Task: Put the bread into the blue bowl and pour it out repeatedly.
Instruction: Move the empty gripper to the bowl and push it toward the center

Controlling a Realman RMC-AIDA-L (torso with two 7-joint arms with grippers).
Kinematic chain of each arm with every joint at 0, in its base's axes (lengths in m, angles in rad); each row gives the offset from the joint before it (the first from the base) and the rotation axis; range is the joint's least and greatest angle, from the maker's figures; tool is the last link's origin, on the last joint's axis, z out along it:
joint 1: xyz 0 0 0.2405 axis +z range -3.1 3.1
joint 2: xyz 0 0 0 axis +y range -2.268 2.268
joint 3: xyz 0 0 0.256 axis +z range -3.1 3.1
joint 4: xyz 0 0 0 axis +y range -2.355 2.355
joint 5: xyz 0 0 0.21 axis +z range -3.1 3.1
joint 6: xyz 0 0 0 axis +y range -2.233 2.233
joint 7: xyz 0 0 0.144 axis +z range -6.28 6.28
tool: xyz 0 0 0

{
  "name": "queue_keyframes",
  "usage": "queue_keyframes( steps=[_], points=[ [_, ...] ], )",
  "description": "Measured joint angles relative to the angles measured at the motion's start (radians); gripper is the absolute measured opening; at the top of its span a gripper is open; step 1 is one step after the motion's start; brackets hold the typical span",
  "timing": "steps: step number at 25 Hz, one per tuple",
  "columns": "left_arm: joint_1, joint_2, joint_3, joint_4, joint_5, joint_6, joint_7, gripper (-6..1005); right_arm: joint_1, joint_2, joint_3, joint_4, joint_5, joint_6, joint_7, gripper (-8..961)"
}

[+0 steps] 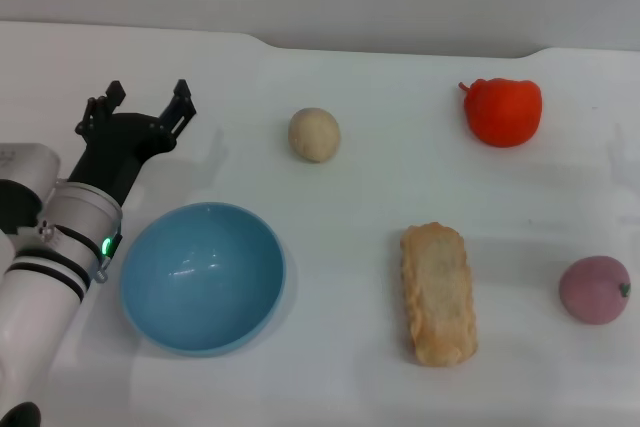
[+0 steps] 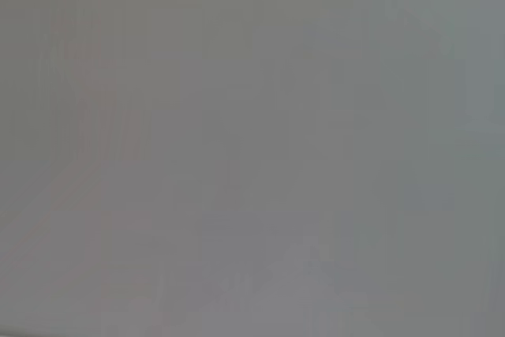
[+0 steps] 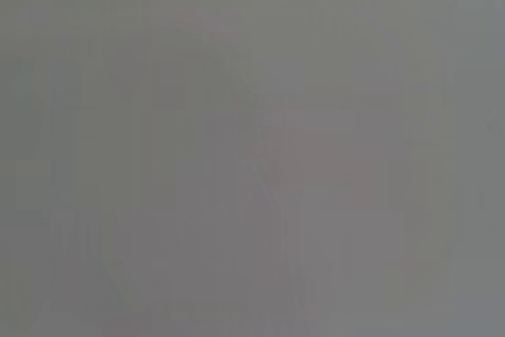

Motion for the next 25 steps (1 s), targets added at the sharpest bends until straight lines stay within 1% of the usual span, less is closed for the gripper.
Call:
queue_keyframes(
  steps=[4, 8, 13, 16, 19, 21, 25],
  points=[
    [0.002, 0.0, -0.024, 0.005, 0.0, -0.006, -0.065, 871, 0.0, -0.001, 0.009, -0.002, 0.001, 0.011, 0.001, 577],
    [0.012, 0.0, -0.025, 0.006, 0.0, 0.0, -0.111, 871, 0.0, -0.004, 0.019, -0.009, 0.002, 0.042, 0.003, 575],
    [0.01, -0.001, -0.03, 0.029, -0.004, -0.006, -0.111, 871, -0.001, -0.005, 0.036, -0.022, 0.003, 0.051, 0.003, 573],
    [-0.011, -0.001, -0.05, 0.059, -0.003, -0.006, -0.103, 871, 0.003, -0.006, 0.037, -0.034, 0.003, 0.061, 0.004, 571],
    [-0.058, 0.002, -0.096, 0.108, -0.001, 0.003, -0.101, 872, 0.008, -0.007, 0.037, -0.048, 0.003, 0.075, 0.004, 570],
    [-0.091, 0.004, -0.143, 0.13, -0.001, 0.017, -0.101, 872, 0.009, -0.008, 0.037, -0.057, 0.002, 0.077, 0.004, 569],
    [-0.166, 0.005, -0.296, 0.168, -0.003, 0.102, -0.1, 872, 0.004, -0.008, 0.036, -0.082, -0.001, 0.077, 0.004, 567]
  ],
)
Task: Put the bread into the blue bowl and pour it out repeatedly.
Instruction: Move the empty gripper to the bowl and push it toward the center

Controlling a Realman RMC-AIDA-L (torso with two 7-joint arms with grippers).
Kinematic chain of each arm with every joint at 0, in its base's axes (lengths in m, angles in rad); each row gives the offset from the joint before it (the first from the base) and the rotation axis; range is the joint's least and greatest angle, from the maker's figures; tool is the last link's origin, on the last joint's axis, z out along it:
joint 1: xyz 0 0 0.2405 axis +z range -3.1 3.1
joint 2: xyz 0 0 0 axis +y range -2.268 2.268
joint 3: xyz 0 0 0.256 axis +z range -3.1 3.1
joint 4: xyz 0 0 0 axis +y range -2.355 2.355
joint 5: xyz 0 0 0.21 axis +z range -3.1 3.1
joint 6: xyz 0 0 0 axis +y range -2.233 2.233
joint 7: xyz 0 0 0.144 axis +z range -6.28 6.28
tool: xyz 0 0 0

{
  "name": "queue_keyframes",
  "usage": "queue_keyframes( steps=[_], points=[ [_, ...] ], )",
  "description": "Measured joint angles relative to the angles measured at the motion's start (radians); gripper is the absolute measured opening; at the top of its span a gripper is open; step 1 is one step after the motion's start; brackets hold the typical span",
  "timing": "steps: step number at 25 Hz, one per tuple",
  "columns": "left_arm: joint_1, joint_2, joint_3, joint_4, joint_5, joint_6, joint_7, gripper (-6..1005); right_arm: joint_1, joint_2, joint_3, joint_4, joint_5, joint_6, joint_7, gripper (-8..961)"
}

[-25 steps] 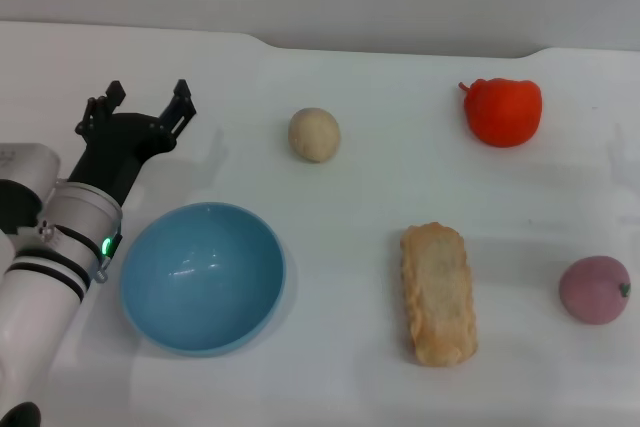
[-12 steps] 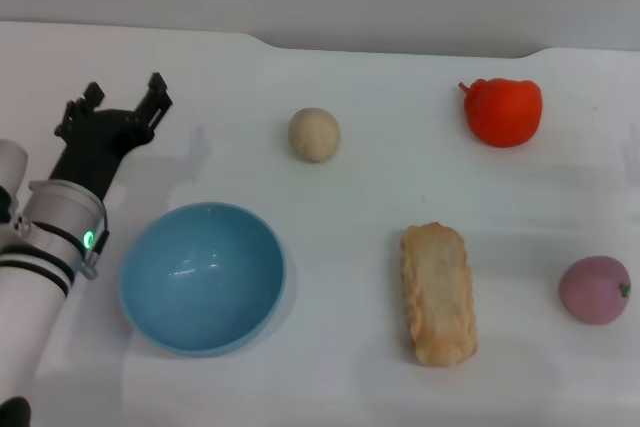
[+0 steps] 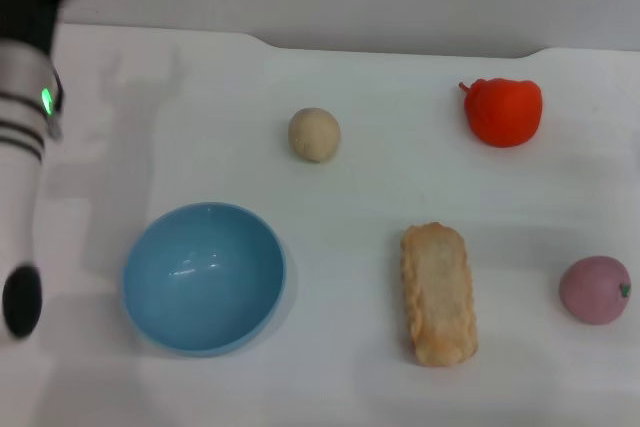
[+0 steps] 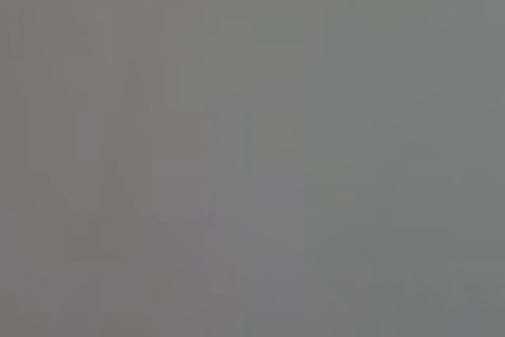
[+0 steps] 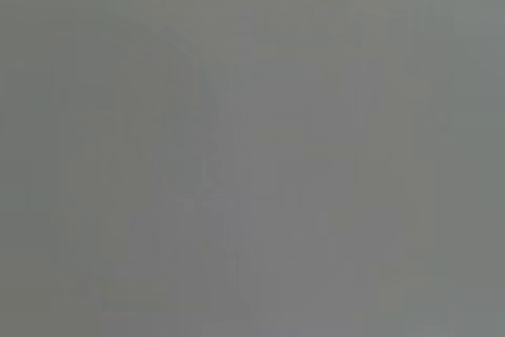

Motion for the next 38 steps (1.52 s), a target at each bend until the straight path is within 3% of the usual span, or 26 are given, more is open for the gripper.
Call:
queue_keyframes(
  steps=[2, 6, 9, 11, 15, 16, 17, 20, 21, 22, 25, 27, 31, 33, 34, 37, 38],
  points=[
    [-0.058, 0.006, -0.08, 0.033, 0.001, 0.063, 0.0, 872, -0.01, 0.0, 0.0, -0.017, 0.003, 0.0, 0.0, 566],
    [-0.111, 0.01, -0.108, 0.094, 0.001, 0.115, -0.005, 872, -0.013, -0.001, -0.001, -0.023, 0.003, -0.001, 0.0, 564],
    [-0.162, 0.022, -0.081, 0.147, 0.015, 0.119, -0.03, 872, -0.013, -0.001, -0.008, -0.026, 0.001, 0.0, 0.0, 562],
    [-0.195, 0.036, -0.032, 0.178, 0.028, 0.087, -0.084, 872, -0.009, -0.001, -0.011, -0.027, 0.0, 0.0, -0.001, 561],
    [-0.258, 0.05, 0.096, 0.273, 0.032, -0.106, -0.269, 872, -0.004, -0.001, -0.013, -0.027, -0.002, 0.0, -0.004, 559],
    [-0.28, 0.045, 0.166, 0.335, 0.032, -0.182, -0.354, 872, -0.004, -0.001, -0.013, -0.026, -0.002, 0.0, -0.005, 559],
    [-0.296, 0.016, 0.354, 0.487, 0.032, -0.312, -0.541, 872, -0.007, -0.001, -0.013, -0.026, -0.003, 0.0, -0.005, 558],
    [-0.294, 0.011, 0.409, 0.525, 0.032, -0.341, -0.592, 871, -0.01, -0.001, -0.013, -0.026, -0.003, 0.0, -0.005, 557],
    [-0.254, 0.003, 0.689, 0.677, 0.028, -0.453, -0.845, 871, -0.011, -0.001, -0.013, -0.026, -0.003, 0.0, -0.005, 556],
    [-0.227, 0.004, 0.795, 0.728, 0.026, -0.485, -0.935, 871, -0.012, -0.001, -0.013, -0.025, -0.003, 0.0, -0.004, 556],
    [-0.148, 0.006, 1.002, 0.878, 0.027, -0.544, -1.121, 871, -0.014, -0.001, -0.013, -0.023, -0.003, 0.0, -0.004, 554],
    [-0.051, 0.008, 1.176, 1.045, 0.029, -0.615, -1.238, 871, -0.014, -0.001, -0.013, -0.021, -0.004, 0.0, -0.004, 553],
    [0.119, 0.01, 1.353, 1.291, 0.034, -0.686, -1.374, 870, -0.016, -0.001, -0.014, -0.021, -0.004, 0.0, -0.003, 551],
    [0.242, 0.015, 1.407, 1.462, 0.112, -0.676, -1.525, 870, -0.019, 0.0, -0.014, -0.021, -0.004, 0.0, -0.003, 550],
    [0.242, 0.015, 1.407, 1.462, 0.112, -0.676, -1.525, 870, -0.019, 0.0, -0.014, -0.021, -0.004, 0.0, -0.003, 550],
    [0.318, 0.015, 1.41, 1.61, 0.332, -0.604, -1.779, 869, -0.023, 0.0, -0.014, -0.02, -0.004, -0.002, -0.003, 548],
    [0.338, 0.015, 1.396, 1.68, 0.482, -0.522, -1.93, 869, -0.024, 0.0, -0.014, -0.02, -0.004, -0.005, -0.003, 548]
  ],
)
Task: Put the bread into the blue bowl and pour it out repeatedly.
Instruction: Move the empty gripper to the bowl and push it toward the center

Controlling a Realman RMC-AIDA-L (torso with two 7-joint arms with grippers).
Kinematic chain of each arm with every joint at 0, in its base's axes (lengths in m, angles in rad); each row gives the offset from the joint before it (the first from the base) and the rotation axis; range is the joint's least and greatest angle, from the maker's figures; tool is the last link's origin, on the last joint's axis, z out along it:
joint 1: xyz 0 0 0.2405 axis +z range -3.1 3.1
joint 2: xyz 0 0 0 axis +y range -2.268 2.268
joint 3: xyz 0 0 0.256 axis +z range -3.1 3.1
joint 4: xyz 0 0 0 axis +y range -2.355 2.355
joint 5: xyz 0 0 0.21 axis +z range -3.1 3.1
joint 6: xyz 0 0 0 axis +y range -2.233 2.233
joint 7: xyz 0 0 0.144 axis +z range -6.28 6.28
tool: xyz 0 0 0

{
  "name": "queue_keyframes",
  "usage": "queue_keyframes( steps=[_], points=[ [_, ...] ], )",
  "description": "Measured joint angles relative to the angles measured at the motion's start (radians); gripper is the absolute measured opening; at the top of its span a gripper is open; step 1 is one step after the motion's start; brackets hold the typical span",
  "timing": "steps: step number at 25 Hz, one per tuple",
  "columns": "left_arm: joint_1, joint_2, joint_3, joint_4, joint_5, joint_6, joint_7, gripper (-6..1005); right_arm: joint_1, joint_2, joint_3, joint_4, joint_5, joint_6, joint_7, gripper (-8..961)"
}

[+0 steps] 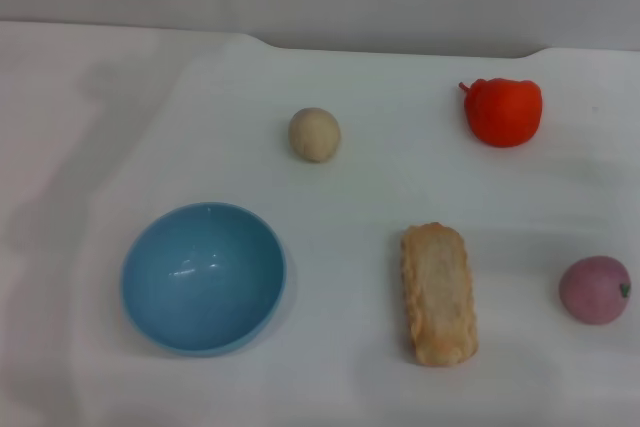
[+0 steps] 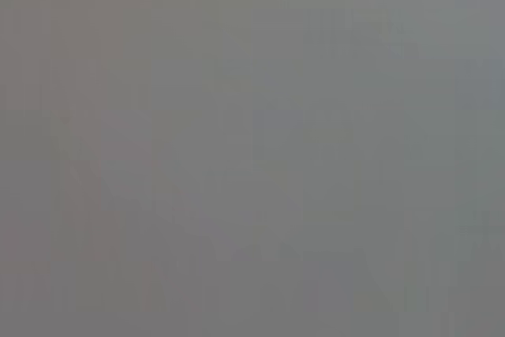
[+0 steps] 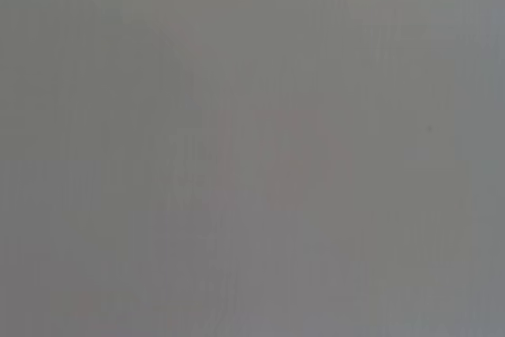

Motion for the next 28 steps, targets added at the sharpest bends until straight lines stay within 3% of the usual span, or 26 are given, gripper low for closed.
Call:
queue_keyframes(
  steps=[1, 3, 7, 12, 13, 20, 25, 26, 28],
  points=[
    [0.0, 0.0, 0.0, 0.0, 0.0, 0.0, 0.0, 869, 0.0, 0.0, 0.0, 0.0, 0.0, 0.0, 0.0, 547],
    [-0.001, 0.0, -0.017, 0.065, 0.181, 0.116, -0.151, 868, 0.001, 0.0, 0.0, 0.001, -0.002, 0.002, 0.0, 546],
    [-0.036, 0.0, -0.019, 0.085, 0.34, 0.237, -0.273, 869, 0.002, 0.0, 0.0, 0.002, -0.003, 0.002, 0.0, 545],
    [-0.132, -0.004, -0.008, 0.089, 0.605, 0.465, -0.414, 870, 0.002, 0.0, 0.0, 0.002, -0.003, 0.003, -0.001, 542],
    [-0.165, -0.006, -0.001, 0.09, 0.677, 0.56, -0.44, 871, 0.002, 0.0, 0.0, 0.001, -0.003, 0.003, -0.002, 542],
    [-0.215, -0.005, 0.04, 0.1, 0.812, 0.824, -0.479, 872, 0.005, -0.002, 0.0, -0.001, -0.003, 0.003, -0.005, 538],
    [-0.21, -0.007, 0.157, 0.168, 0.932, 0.976, -0.525, 871, 0.006, -0.002, 0.0, -0.005, -0.003, 0.003, -0.005, 536],
    [-0.196, -0.008, 0.214, 0.226, 0.963, 1.069, -0.555, 871, 0.006, -0.002, 0.0, -0.005, -0.003, 0.003, -0.005, 535],
    [-0.193, -0.008, 0.228, 0.244, 0.969, 1.109, -0.57, 871, 0.007, -0.002, 0.0, -0.006, -0.003, 0.004, -0.006, 534]
  ],
)
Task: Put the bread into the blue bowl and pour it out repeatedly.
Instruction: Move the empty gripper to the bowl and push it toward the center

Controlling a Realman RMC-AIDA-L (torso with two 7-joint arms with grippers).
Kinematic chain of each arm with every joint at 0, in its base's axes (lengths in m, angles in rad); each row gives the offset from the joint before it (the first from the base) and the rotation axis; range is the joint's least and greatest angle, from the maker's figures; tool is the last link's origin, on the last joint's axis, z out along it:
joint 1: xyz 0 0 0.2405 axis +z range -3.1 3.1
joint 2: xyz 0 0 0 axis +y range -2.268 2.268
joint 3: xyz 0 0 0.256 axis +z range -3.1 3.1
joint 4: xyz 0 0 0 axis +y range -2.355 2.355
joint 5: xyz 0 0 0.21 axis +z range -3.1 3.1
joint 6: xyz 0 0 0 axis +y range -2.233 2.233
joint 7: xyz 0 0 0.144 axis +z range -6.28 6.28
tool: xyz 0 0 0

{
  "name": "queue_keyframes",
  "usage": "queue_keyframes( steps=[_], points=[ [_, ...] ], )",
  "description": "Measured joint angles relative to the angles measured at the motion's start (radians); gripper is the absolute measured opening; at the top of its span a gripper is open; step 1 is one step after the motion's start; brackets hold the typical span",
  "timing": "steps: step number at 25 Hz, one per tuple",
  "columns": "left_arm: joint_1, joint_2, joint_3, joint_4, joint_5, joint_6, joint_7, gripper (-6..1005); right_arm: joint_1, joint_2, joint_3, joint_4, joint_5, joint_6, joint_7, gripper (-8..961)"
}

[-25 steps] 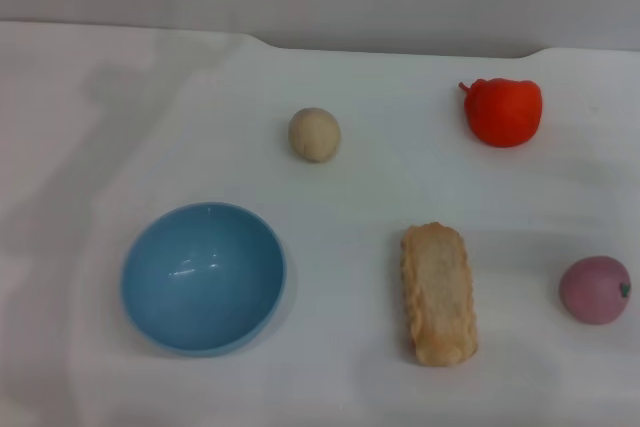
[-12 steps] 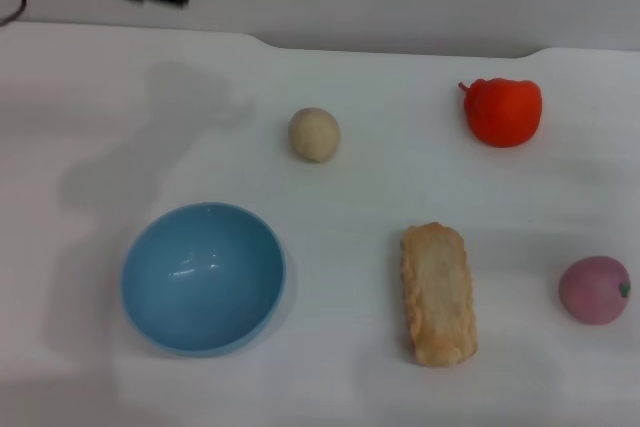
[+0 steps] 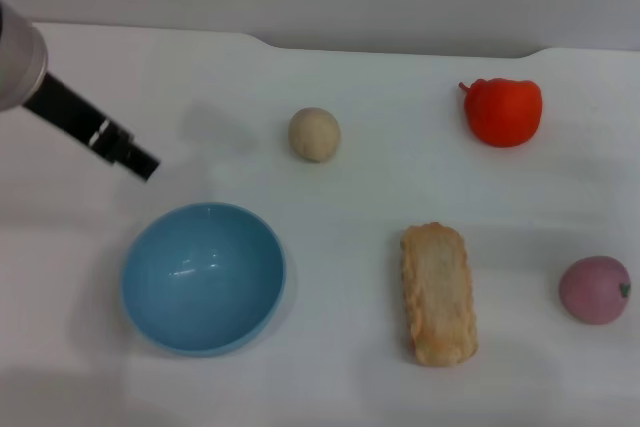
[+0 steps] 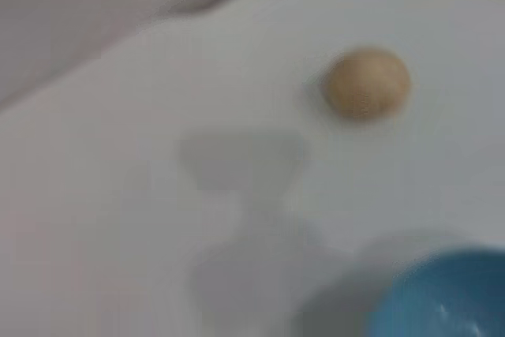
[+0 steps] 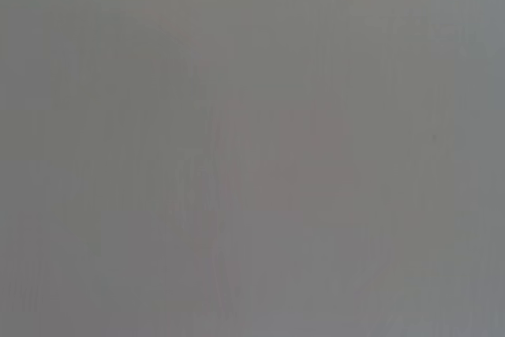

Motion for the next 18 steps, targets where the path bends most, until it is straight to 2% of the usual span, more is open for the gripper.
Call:
queue_keyframes(
  steps=[4, 9, 18],
  points=[
    [0.007, 0.0, -0.002, 0.005, 0.01, 0.068, -0.025, 872, 0.001, 0.0, 0.0, 0.0, 0.0, 0.001, -0.001, 532],
    [0.046, -0.001, -0.01, -0.023, 0.018, 0.059, -0.037, 871, 0.004, 0.0, 0.008, -0.005, 0.0, 0.003, -0.002, 530],
    [0.051, -0.008, 0.003, -0.114, 0.01, 0.052, -0.061, 871, 0.031, 0.0, 0.009, -0.009, 0.005, 0.034, -0.002, 525]
  ],
)
